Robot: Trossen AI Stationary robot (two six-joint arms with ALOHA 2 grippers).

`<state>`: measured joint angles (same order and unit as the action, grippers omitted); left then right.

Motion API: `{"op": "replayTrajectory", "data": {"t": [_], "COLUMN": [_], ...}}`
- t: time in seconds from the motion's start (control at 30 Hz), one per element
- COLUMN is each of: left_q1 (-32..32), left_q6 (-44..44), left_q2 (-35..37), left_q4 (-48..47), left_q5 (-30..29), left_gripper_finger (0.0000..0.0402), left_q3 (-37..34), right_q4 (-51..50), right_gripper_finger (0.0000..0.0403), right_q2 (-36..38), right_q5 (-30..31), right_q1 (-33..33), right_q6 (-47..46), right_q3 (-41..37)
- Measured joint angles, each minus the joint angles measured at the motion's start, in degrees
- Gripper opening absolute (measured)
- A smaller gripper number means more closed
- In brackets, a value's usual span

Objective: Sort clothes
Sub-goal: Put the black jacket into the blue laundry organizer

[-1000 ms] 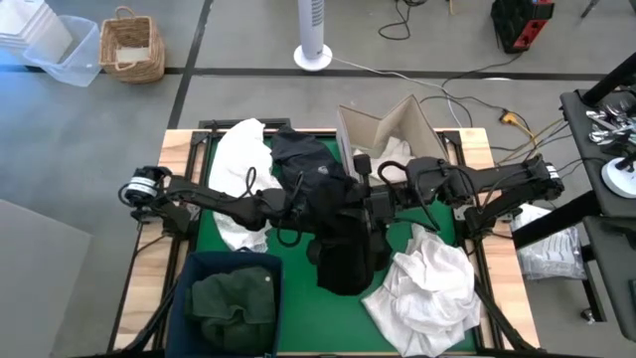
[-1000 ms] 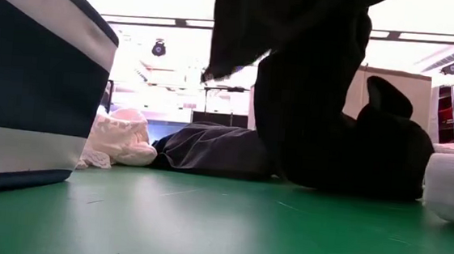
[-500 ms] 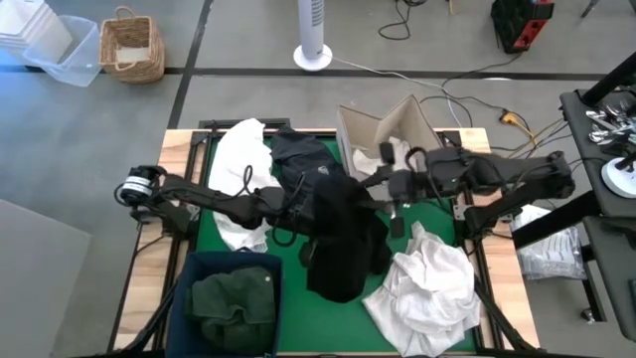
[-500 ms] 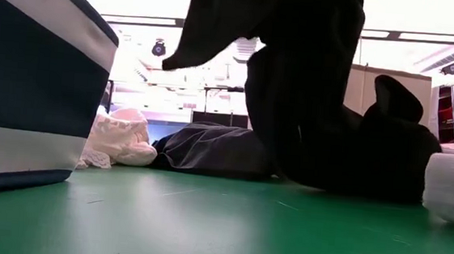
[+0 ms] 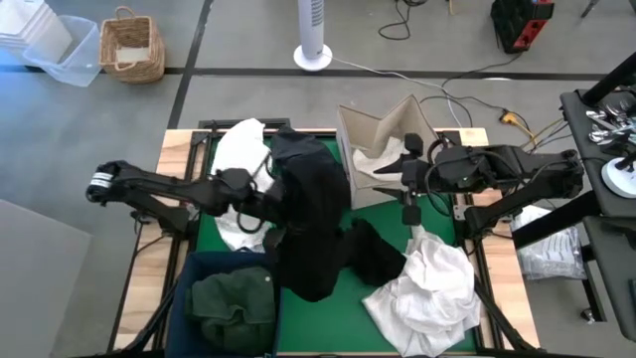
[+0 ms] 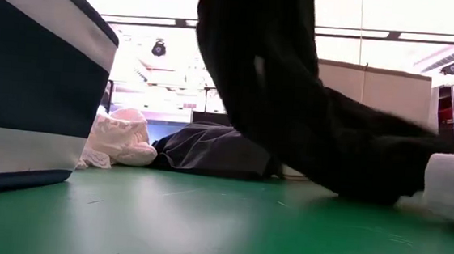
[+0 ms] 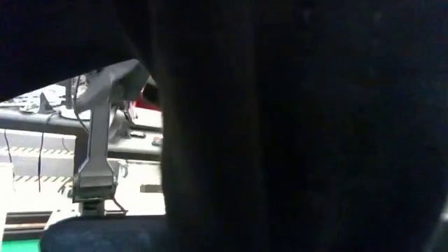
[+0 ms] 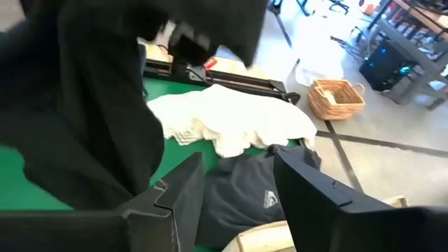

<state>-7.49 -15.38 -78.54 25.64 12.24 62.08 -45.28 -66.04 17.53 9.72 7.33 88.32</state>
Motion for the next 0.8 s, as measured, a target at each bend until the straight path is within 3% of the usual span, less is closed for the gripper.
{"op": "replayTrajectory", "data": {"t": [0.2,0.4,0.63,0.8], "left_q1": [-0.1,-0.1,-0.4,-0.4], "left_q6": [-2.4,-6.3,-1.7,4.1], "left_q2": [6.4,10.9,10.1,6.1], "left_q4": [-4.9,-8.1,-17.7,-30.3], "left_q5": [-3.9,-4.3,-4.3,-4.5], "left_gripper_finger": [0.0025,0.0025,0.0025,0.0025], "left_q3": [0.0,2.4,15.6,29.2], "right_q4": [0.2,0.9,1.6,6.9], "right_gripper_finger": [0.0148,0.0129,0.0110,0.0101], "right_q2": [0.0,-0.4,-1.4,-2.2], "right_q5": [1.0,2.1,1.8,-3.3], "right_q1": [0.0,0.0,0.0,0.0], "right_q6": [1.2,2.7,4.3,6.3], "right_q3": [-0.1,-0.2,-0.6,-3.3]}}
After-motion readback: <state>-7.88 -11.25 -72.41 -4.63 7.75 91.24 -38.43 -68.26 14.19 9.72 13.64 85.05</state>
